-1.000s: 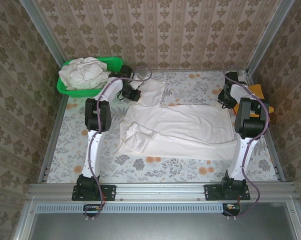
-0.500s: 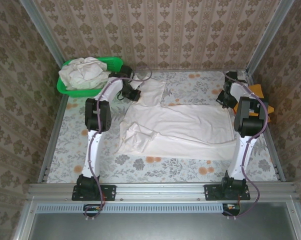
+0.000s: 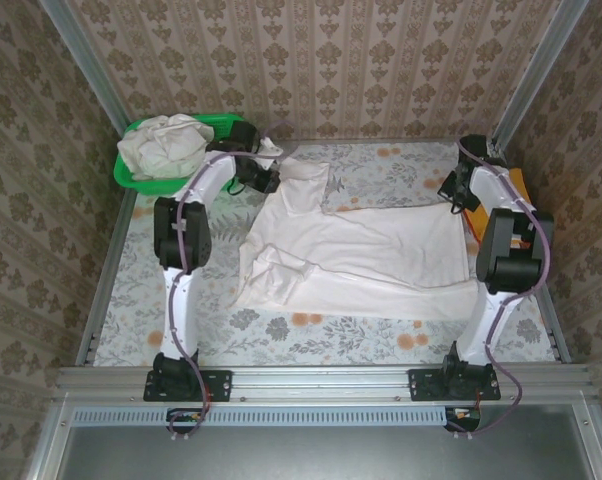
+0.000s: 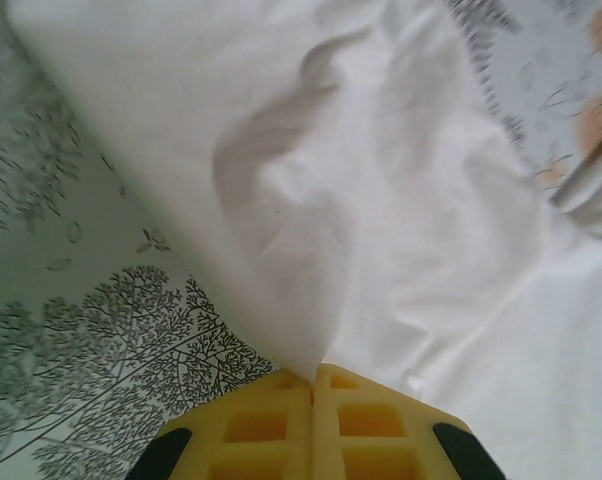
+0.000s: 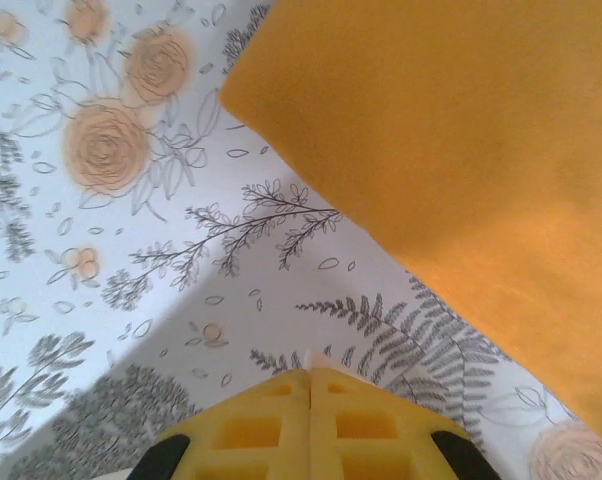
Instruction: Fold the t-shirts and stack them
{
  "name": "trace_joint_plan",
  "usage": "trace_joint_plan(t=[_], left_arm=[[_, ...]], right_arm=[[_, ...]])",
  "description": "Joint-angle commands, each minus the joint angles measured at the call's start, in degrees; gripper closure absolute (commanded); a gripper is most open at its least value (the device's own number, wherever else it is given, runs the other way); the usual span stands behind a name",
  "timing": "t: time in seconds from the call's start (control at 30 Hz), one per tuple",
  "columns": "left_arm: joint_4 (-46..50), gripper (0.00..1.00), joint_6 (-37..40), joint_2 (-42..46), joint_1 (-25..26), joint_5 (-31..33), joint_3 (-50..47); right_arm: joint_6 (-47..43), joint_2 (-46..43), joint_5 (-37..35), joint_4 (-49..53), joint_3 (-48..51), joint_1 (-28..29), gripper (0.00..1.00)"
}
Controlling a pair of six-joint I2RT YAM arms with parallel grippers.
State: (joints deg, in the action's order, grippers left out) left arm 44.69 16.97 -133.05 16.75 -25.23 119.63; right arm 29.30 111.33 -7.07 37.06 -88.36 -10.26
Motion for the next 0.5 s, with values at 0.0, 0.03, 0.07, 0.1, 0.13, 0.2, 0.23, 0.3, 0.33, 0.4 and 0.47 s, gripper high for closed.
trace_joint_plan(t=[0.0, 0.03, 0.07, 0.1, 0.13, 0.2, 0.23, 0.3, 0.33, 0.4, 0.47], left_arm=[[-2.0, 1.00, 3.2, 4.2, -1.2, -4.7, -1.6], [-1.7, 1.00, 3.8, 4.7, -1.3, -5.2, -1.9], [-1.5, 1.00, 4.4, 5.3, -1.4, -5.7, -2.4], [-1.5, 1.00, 5.1, 6.0, -1.7, -6.1, -3.2], [-1.7, 1.00, 5.6, 6.7, -1.9, -6.4, -4.1], [-2.5, 1.00, 6.6, 8.3, -2.6, -7.5, -6.5], [-2.9, 1.00, 6.9, 9.0, -3.0, -8.1, -7.5], [-3.7, 1.00, 7.5, 10.8, -3.7, -9.8, -10.2], [-4.2, 1.00, 7.8, 11.6, -4.0, -10.5, -11.4], [-5.1, 1.00, 8.8, 13.5, -4.3, -11.2, -14.4], [-6.0, 1.00, 10.2, 15.4, -4.4, -11.2, -17.2]], right_arm=[[-1.1, -4.8, 0.7, -1.5, 3.3, -0.2, 1.00], [-1.2, -6.0, 0.8, -1.7, 4.3, -0.3, 1.00], [-1.2, -7.4, 0.8, -2.0, 5.2, -0.3, 1.00], [-1.3, -8.7, 0.9, -2.2, 6.4, -0.3, 1.00], [-1.4, -9.9, 0.9, -2.4, 7.3, -0.3, 1.00], [-1.8, -12.5, 0.9, -2.8, 9.6, -0.3, 1.00], [-2.0, -13.5, 0.8, -2.8, 10.5, -0.3, 1.00], [-2.2, -15.9, 0.7, -2.8, 12.4, -0.4, 1.00], [-2.3, -16.8, 0.8, -2.7, 13.3, -0.5, 1.00], [-2.4, -19.1, 0.8, -2.8, 15.2, -0.5, 1.00], [-2.6, -21.2, 1.0, -2.7, 16.9, -0.5, 1.00]])
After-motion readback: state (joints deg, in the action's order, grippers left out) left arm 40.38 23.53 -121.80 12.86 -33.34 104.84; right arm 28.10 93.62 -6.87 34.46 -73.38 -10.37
